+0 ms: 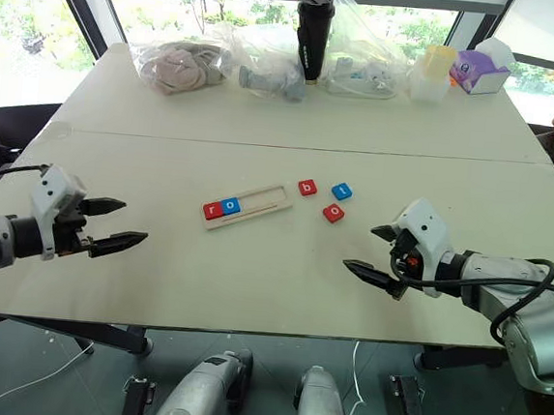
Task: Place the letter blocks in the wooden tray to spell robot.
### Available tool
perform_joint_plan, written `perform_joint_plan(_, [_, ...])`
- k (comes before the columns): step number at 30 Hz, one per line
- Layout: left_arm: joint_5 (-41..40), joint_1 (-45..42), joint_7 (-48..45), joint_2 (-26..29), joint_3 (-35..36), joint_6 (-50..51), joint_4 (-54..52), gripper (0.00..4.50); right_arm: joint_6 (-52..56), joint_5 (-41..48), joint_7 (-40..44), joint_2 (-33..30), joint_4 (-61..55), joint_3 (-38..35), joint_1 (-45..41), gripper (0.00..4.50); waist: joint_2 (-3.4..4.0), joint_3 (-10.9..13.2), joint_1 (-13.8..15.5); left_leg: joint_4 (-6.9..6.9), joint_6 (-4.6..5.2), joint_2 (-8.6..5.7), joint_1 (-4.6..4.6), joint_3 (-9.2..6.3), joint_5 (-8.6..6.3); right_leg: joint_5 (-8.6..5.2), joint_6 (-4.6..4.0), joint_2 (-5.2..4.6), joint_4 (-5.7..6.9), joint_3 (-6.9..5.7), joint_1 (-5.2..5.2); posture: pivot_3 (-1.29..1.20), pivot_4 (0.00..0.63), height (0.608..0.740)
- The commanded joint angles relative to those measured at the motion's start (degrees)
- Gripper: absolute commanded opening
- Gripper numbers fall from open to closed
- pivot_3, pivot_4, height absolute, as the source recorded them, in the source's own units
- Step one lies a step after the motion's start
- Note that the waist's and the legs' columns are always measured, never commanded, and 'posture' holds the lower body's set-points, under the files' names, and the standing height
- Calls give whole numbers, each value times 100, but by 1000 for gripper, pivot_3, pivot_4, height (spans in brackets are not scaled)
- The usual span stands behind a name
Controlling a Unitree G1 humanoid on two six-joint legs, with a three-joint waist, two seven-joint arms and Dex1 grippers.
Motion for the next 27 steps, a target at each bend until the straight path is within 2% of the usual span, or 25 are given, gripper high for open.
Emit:
perform_joint_plan(1, [82, -141, 88, -9, 141, -247, 27, 4500, -145, -66, 10, -32, -24, 8, -93, 4446, 0, 0, 0, 0, 0, 0, 0, 0, 0, 0, 0, 0, 0, 0, 0, 0, 150, 740])
perform_joint_plan(9, [116, -145, 66, 42, 62, -182, 50, 4500, -219, -125, -14, -4, 81, 102, -209, 4446, 0, 0, 1, 0, 0, 0, 1, 1, 0, 1, 0, 1, 0, 0, 0, 0, 150, 740])
perform_joint_plan(15, [558, -306, 385, 35, -61, -336, 232, 4500, -235, -227, -63, -30, 161, 136, -234, 4446, 0, 0, 4, 1, 1, 0, 2, 1, 0, 2, 0, 2, 0, 0, 1, 0, 150, 740])
perform_joint_plan(19, [684, -193, 135, 324, -74, -438, 119, 4500, 103, -360, -60, -387, 241, 154, -184, 4446, 0, 0, 2, 2, 0, 0, 0, 1, 0, 4, -1, 3, 0, 0, 0, 0, 150, 740])
perform_joint_plan(22, [772, -455, -130, 600, -331, -462, 188, 4500, 182, -314, 9, -550, 392, 141, -602, 4446, 1, 0, -1, 2, 0, 0, 2, 3, 0, 4, -2, 3, 0, 0, -1, 0, 150, 740])
perform_joint_plan(27, [801, -1198, -525, 541, -1112, -374, 168, 4500, 515, -120, -124, -403, -91, 418, -1023, 4446, 0, -1, -1, 2, 0, 8, 7, 3, 0, 11, -12, 6, 0, -2, 5, 0, 150, 740])
